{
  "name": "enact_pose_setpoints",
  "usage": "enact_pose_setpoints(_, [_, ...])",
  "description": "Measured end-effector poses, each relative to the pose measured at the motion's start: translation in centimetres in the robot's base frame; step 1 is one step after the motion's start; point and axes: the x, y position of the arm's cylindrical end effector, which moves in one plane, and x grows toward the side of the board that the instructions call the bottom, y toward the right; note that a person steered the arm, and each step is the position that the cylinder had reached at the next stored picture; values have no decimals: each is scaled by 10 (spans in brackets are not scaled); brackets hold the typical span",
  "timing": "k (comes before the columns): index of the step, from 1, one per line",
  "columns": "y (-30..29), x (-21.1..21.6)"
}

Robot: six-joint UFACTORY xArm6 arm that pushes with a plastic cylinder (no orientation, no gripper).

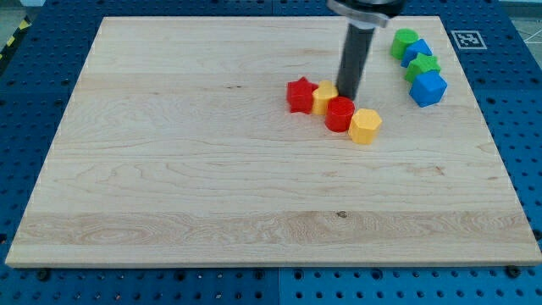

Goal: Push the red star a bit down

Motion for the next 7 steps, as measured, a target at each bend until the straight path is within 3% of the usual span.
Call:
enact_pose_setpoints(5, [-66, -32])
enact_pose_setpoints(7, [-87, -22])
